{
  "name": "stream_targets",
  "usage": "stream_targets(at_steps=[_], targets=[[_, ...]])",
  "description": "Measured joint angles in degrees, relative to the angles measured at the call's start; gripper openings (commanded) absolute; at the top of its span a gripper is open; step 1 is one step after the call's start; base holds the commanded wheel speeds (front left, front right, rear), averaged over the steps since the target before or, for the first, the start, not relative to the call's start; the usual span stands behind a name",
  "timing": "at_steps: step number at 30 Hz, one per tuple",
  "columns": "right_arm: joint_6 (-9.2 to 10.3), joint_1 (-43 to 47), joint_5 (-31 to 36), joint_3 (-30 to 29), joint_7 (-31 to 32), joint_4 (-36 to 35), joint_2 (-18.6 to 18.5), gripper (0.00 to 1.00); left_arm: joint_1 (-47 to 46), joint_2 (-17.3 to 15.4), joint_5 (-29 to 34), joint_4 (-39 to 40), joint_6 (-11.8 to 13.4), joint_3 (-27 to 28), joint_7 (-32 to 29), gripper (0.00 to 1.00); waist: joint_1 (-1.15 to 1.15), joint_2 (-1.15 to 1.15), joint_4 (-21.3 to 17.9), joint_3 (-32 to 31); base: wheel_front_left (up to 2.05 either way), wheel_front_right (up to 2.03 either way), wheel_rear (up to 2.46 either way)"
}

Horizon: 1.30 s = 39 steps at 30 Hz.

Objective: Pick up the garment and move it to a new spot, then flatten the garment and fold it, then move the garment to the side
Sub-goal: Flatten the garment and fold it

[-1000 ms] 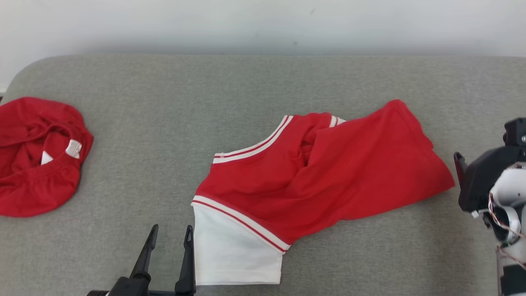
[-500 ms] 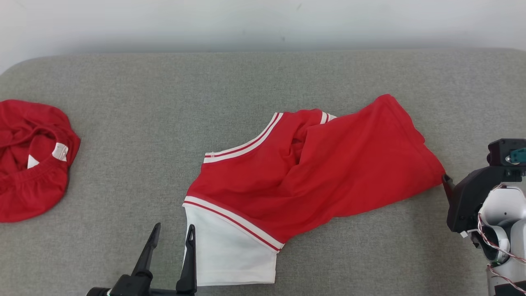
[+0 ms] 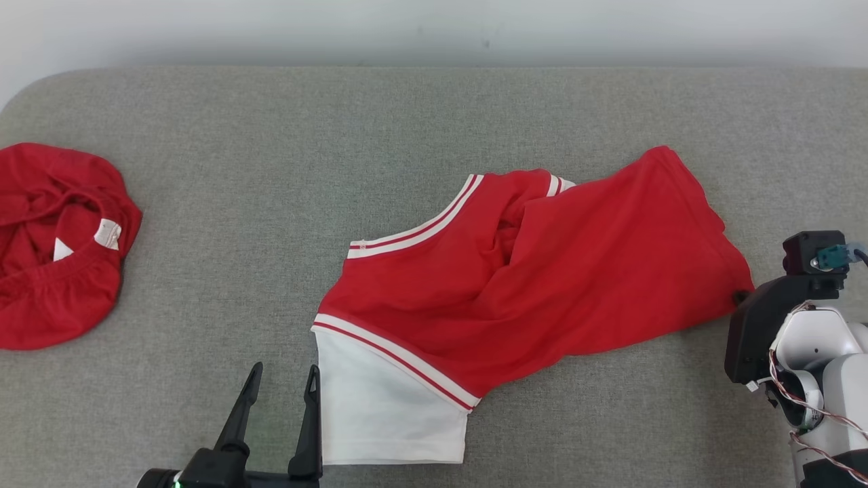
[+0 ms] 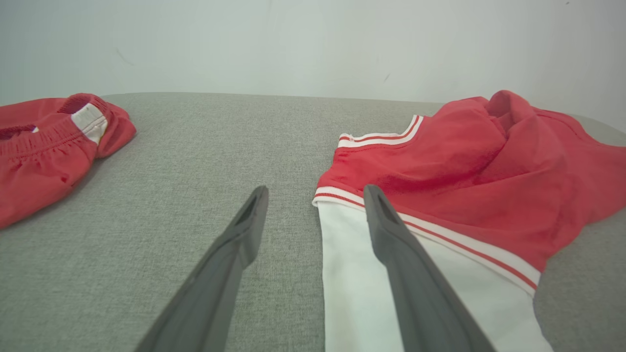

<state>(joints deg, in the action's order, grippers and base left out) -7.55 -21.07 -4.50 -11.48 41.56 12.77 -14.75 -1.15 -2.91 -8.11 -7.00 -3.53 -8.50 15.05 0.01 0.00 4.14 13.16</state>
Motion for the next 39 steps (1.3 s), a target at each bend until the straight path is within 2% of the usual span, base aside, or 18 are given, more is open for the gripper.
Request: stream_targets(at_steps=[9, 10, 11, 12, 21, 35, 38, 39], targets=[[0.0, 3.69, -1.35, -2.31, 0.15, -7.34, 1.31, 0.0, 1.16, 0.0, 0.0, -0.25, 0.44, 0.47, 0.0, 1.0, -0.01, 0.0, -1.25, -1.5, 0.0, 0.0, 0.0], [0.0, 3.81, -1.09, -2.42, 0.35, -7.44, 1.04, 0.04, 1.16, 0.0, 0.05, -0.31, 0.43, 0.4, 0.0, 1.0, 0.0, 0.0, -1.58, -1.68, 0.0, 0.0, 0.0], [0.0, 3.85, -0.92, -2.45, 0.33, -7.44, 0.85, 0.49, 1.16, 0.01, 0.08, -0.34, 0.42, 0.38, 0.0, 1.0, 0.0, 0.0, -1.85, -1.85, 0.0, 0.0, 0.0], [0.0, 3.82, -0.92, -2.7, 0.23, -7.35, 0.86, 1.0, 1.15, 0.0, 0.12, -0.35, 0.41, 0.3, -0.01, 1.0, 0.0, 0.0, -2.07, -2.07, 0.0, 0.0, 0.0], [0.0, 2.13, -0.15, -2.61, -2.3, -3.0, 0.78, 1.0, 1.16, 0.0, 0.96, -0.38, -0.05, 0.01, 0.0, 1.0, -0.01, 0.0, -1.28, -2.67, 0.0, 0.0, 0.0], [0.0, -1.26, 0.35, -0.35, -2.93, 2.52, 0.04, 1.0, 0.42, -0.03, 1.08, 0.35, -0.49, 0.8, 0.0, 1.0, 0.0, 0.01, 0.39, 1.72, 0.0, 0.0, 0.0], [0.0, -1.29, 0.35, 0.11, -3.5, 2.0, 0.04, 0.67, 0.09, -0.03, 1.08, 0.34, -0.48, 0.85, 0.0, 1.0, 0.0, 0.0, 0.47, 2.31, 0.0, 0.0, 0.0], [0.0, -1.28, 0.43, 0.24, -3.64, 1.7, 0.01, 0.68, 0.04, -0.03, 1.08, 0.33, -0.47, 0.9, 0.0, 1.0, 0.0, 0.01, 0.43, 2.38, 0.0, 0.0, 0.0]])
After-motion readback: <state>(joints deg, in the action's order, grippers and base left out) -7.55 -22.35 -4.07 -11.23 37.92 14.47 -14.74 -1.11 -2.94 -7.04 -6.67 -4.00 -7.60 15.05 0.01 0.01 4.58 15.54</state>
